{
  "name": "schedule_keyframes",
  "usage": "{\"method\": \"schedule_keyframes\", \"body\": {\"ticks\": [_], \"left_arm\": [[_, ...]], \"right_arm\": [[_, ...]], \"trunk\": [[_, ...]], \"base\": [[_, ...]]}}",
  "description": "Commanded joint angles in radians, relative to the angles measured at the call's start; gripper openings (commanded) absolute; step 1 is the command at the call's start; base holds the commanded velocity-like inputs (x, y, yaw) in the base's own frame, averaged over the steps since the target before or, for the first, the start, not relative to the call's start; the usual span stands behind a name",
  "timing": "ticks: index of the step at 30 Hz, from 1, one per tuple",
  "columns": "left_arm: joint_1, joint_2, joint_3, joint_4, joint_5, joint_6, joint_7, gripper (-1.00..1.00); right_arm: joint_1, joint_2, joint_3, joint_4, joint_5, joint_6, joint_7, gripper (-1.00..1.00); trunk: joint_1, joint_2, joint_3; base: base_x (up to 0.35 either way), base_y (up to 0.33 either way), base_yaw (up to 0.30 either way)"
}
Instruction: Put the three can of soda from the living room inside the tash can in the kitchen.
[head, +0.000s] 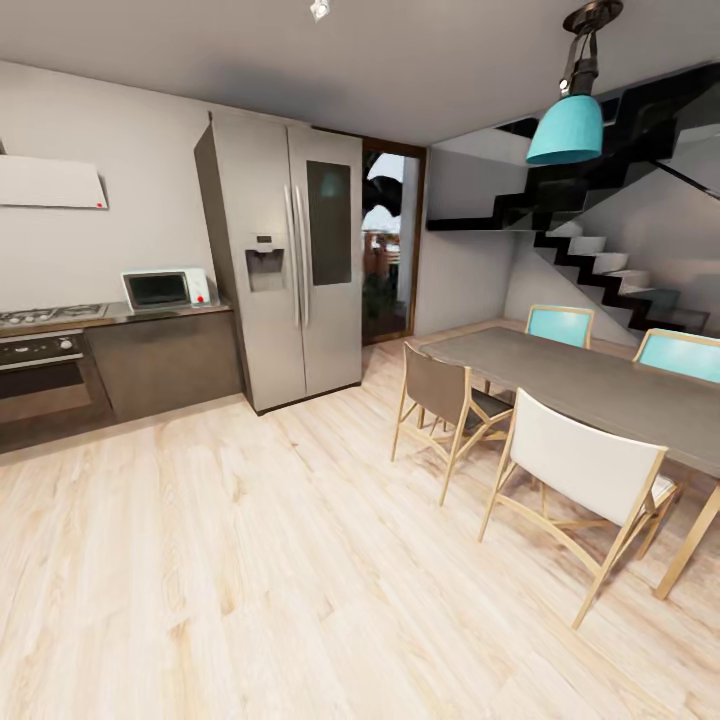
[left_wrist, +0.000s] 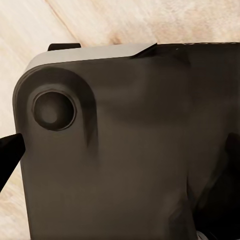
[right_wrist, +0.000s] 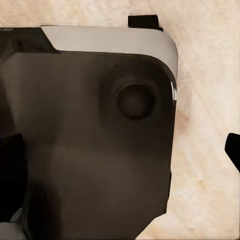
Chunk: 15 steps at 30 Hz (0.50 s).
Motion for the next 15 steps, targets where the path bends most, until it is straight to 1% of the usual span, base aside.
{"method": "schedule_keyframes", "body": {"ticks": [1, 2, 3, 4, 5, 7, 8, 10, 11, 13, 15], "left_arm": [[0.000, 0.000, 0.000, 0.000, 0.000, 0.000, 0.000, 1.00], [0.000, 0.000, 0.000, 0.000, 0.000, 0.000, 0.000, 1.00], [0.000, 0.000, 0.000, 0.000, 0.000, 0.000, 0.000, 1.00], [0.000, 0.000, 0.000, 0.000, 0.000, 0.000, 0.000, 1.00], [0.000, 0.000, 0.000, 0.000, 0.000, 0.000, 0.000, 1.00], [0.000, 0.000, 0.000, 0.000, 0.000, 0.000, 0.000, 1.00], [0.000, 0.001, 0.000, 0.000, 0.000, 0.000, 0.000, 1.00], [0.000, 0.001, 0.000, 0.000, 0.000, 0.000, 0.000, 1.00], [0.000, 0.001, 0.000, 0.000, 0.000, 0.000, 0.000, 1.00], [0.000, 0.001, 0.000, 0.000, 0.000, 0.000, 0.000, 1.00], [0.000, 0.001, 0.000, 0.000, 0.000, 0.000, 0.000, 1.00]], "right_arm": [[-0.030, 0.002, 0.000, -0.003, 0.000, 0.055, 0.000, 1.00], [-0.030, 0.002, 0.000, -0.003, 0.000, 0.055, 0.000, 1.00], [-0.058, 0.005, 0.000, -0.009, 0.000, 0.109, 0.000, 1.00], [-0.070, 0.006, 0.000, -0.015, -0.001, 0.136, 0.000, 1.00], [-0.086, 0.008, 0.000, -0.031, -0.001, 0.184, 0.000, 1.00], [-0.096, 0.010, 0.000, -0.057, -0.001, 0.228, 0.000, 1.00], [-0.102, 0.010, 0.000, -0.096, -0.002, 0.271, 0.000, 1.00], [-0.105, 0.011, 0.000, -0.151, -0.001, 0.315, 0.000, 1.00], [-0.106, 0.011, 0.001, -0.223, -0.002, 0.363, 0.000, 1.00], [-0.103, 0.012, 0.001, -0.316, -0.001, 0.416, 0.000, 1.00], [-0.092, 0.012, 0.002, -0.430, -0.001, 0.479, 0.001, 1.00]], "trunk": [[0.000, 0.000, 0.000], [0.000, 0.000, 0.000], [0.000, 0.000, 0.000], [0.000, 0.000, 0.000], [0.000, 0.000, 0.000], [0.000, 0.000, 0.000], [0.000, 0.000, 0.000], [0.000, 0.000, 0.000], [0.000, 0.000, 0.000], [0.000, 0.000, 0.000], [0.000, 0.000, 0.000]], "base": [[-0.003, 0.000, 0.000], [-0.003, 0.000, 0.000], [-0.002, 0.000, 0.000], [-0.001, 0.000, 0.000], [0.000, 0.000, 0.000], [0.000, 0.000, 0.000], [0.000, 0.000, 0.000], [0.000, 0.000, 0.000], [0.000, 0.000, 0.000], [0.000, 0.000, 0.000], [0.000, 0.000, 0.000]]}}
